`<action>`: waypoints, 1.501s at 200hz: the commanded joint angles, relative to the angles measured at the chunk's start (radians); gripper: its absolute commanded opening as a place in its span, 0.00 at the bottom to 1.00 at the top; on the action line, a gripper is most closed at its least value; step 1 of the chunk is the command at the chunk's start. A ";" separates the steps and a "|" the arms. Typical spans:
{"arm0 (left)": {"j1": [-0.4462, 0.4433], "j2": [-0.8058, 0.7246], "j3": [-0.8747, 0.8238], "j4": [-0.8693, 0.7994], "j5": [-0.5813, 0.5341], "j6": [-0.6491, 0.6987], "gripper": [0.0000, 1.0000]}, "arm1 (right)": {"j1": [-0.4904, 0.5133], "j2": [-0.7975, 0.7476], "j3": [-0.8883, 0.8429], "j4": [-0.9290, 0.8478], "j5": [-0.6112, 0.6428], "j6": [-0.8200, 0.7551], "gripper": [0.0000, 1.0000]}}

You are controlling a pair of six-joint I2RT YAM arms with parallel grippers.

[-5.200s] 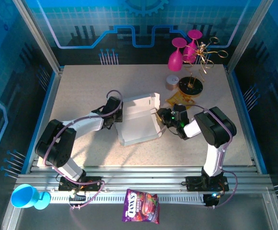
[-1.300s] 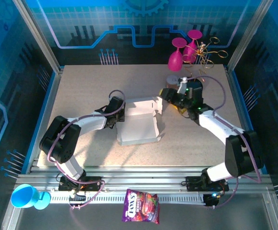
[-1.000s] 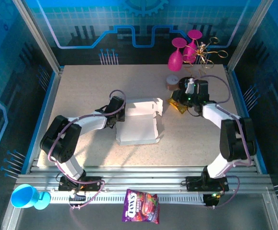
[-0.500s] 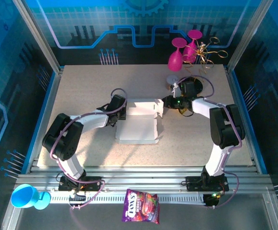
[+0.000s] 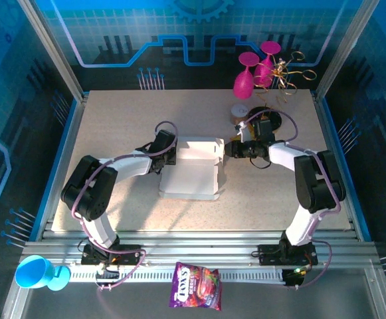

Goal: Fold the paper box

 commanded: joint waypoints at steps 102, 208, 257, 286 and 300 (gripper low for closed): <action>-0.007 0.060 0.035 -0.060 0.018 0.082 0.00 | 0.080 -0.027 0.037 -0.061 0.001 -0.181 0.34; -0.007 0.075 0.048 -0.061 0.024 0.101 0.00 | 0.142 -0.051 0.060 -0.154 0.000 -0.298 0.53; -0.001 0.086 0.061 -0.071 0.032 0.116 0.00 | 0.166 -0.078 0.068 -0.219 0.003 -0.348 0.61; 0.004 0.092 0.064 -0.071 0.033 0.121 0.00 | 0.178 -0.090 0.056 -0.251 0.012 -0.364 0.63; 0.007 0.091 0.065 -0.070 0.036 0.122 0.00 | 0.184 -0.098 0.046 -0.258 0.009 -0.363 0.64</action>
